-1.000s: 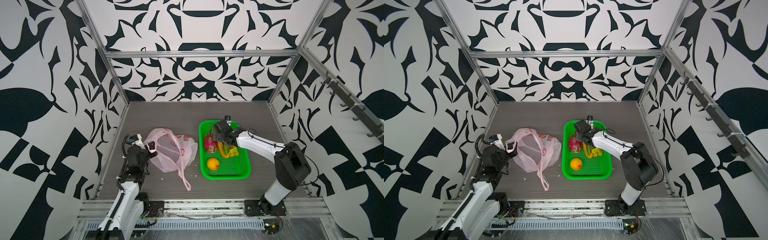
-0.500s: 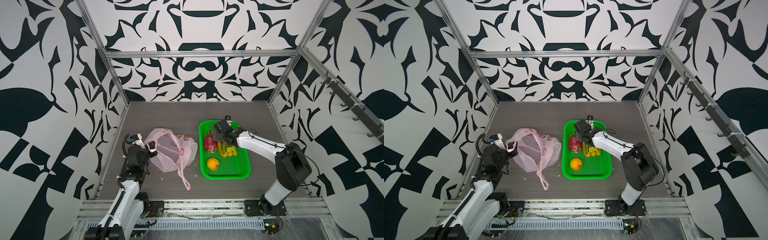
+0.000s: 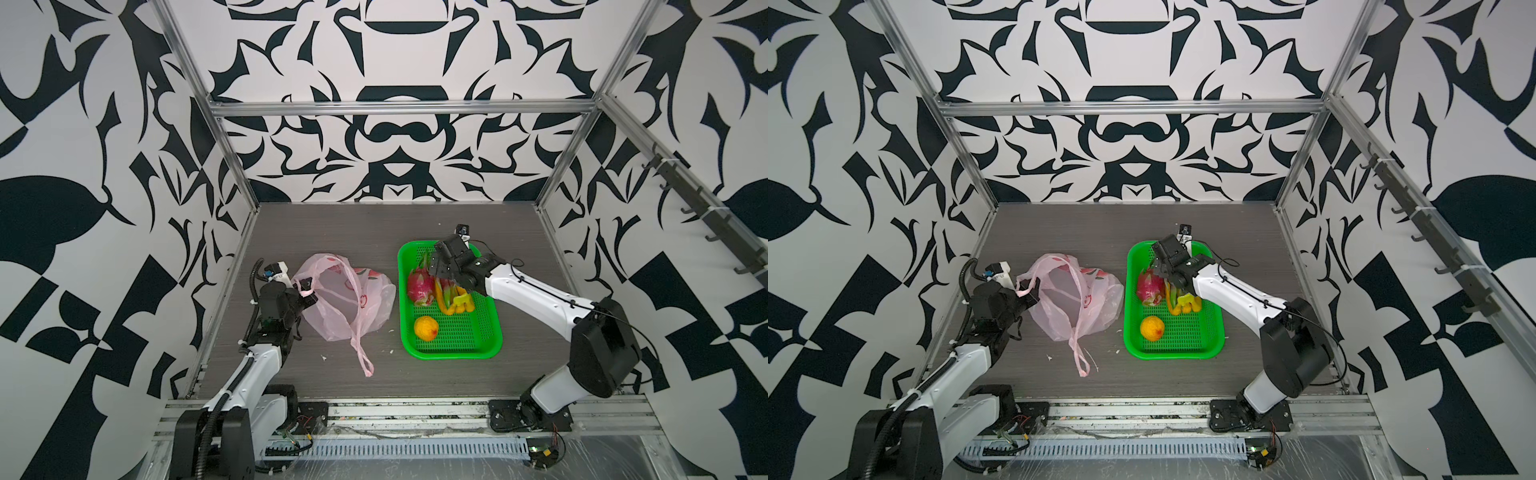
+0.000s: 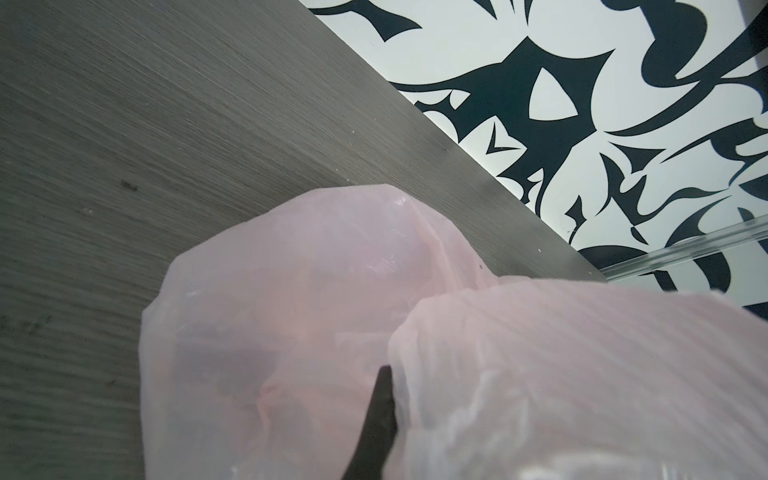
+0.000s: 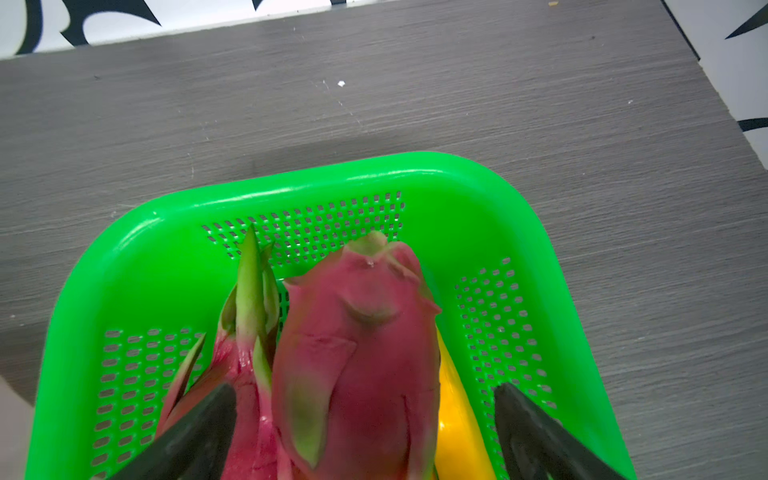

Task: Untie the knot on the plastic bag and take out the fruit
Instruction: 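Open the right gripper over the basket while the left gripper releases the bag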

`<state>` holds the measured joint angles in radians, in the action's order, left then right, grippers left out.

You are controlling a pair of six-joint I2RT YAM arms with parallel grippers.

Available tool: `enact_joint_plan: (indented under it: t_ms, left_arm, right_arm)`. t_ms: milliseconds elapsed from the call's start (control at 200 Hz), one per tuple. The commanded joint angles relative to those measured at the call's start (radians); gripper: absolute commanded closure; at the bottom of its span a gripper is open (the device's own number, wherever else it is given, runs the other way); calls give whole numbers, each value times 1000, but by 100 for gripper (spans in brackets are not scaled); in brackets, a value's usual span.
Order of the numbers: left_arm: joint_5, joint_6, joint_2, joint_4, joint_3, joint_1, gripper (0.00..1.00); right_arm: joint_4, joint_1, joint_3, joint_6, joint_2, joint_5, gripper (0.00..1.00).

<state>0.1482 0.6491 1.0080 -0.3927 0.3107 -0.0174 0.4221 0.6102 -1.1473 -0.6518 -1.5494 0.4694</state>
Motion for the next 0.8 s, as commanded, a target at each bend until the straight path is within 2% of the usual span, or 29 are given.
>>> enact_joint_plan:
  t_ms: [0,360,795]
  left_arm:
    - [17,29,28,-83,32,2,100]
    - [43,63,186,-205,84,-8,100]
    - [91,78,462,-293,263,-103,99]
  right_arm:
    - [13,-1,-14,0,48,38,1]
    - [29,-1,7,4,105,51,1]
    - [41,-3,50,36,190,72,1]
